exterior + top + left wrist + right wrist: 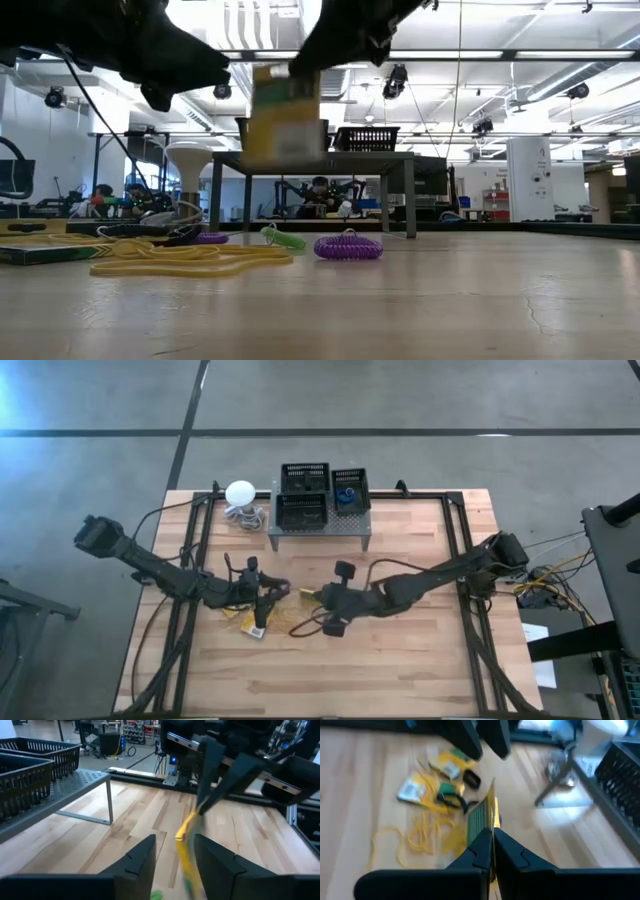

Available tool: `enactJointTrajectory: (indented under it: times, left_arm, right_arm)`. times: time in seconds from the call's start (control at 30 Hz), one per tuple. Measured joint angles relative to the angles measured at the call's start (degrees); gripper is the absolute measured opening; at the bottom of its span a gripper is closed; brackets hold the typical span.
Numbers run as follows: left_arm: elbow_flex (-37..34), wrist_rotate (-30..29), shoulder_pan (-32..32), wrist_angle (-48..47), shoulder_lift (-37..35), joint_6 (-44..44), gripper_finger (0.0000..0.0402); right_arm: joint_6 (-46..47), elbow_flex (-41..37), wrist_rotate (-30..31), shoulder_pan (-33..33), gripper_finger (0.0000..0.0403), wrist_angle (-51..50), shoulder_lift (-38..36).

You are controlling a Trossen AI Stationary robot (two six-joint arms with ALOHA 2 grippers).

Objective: Pick & Place Office Desk Supplies
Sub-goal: Put the right box of crayons into the bottom left black bin on the shelf

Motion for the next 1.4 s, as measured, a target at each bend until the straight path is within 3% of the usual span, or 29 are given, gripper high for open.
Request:
enactJointTrajectory:
  times: [0.23,0.37,0.6,0.8,1.17,1.3,1.4]
  left_arm:
    - [-0.01,2.76,0.44,4.11,1.10,-0.04,0.0229]
    - [0.14,4.14,1.15,12.47,5.57,0.07,0.0268]
    - [4.62,4.45,2.06,22.86,15.25,5.66,0.0278]
    - [10.71,6.13,2.29,21.01,21.74,7.73,0.0230]
    - [13.10,8.42,2.29,14.89,20.53,7.46,0.0037]
    - [13.20,9.53,2.29,10.91,18.03,6.90,0.0026]
    - [13.96,9.47,2.29,2.96,13.36,4.94,0.0030]
  right_arm:
    - [-2.80,-9.40,1.67,0.55,0.0008,21.25,-5.08]
    - [-6.40,-14.38,1.63,0.59,0.0008,34.46,-6.24]
    - [-6.70,-16.68,1.39,0.54,0.0008,38.81,-6.58]
    - [-7.67,-16.39,1.32,0.93,0.0008,38.40,-6.59]
    - [-8.20,-16.39,1.07,1.90,0.0009,38.58,-7.26]
    - [-8.36,-16.37,0.77,1.95,0.0009,38.22,-7.80]
    - [-7.65,-16.16,0.82,2.06,0.0012,35.53,-9.85]
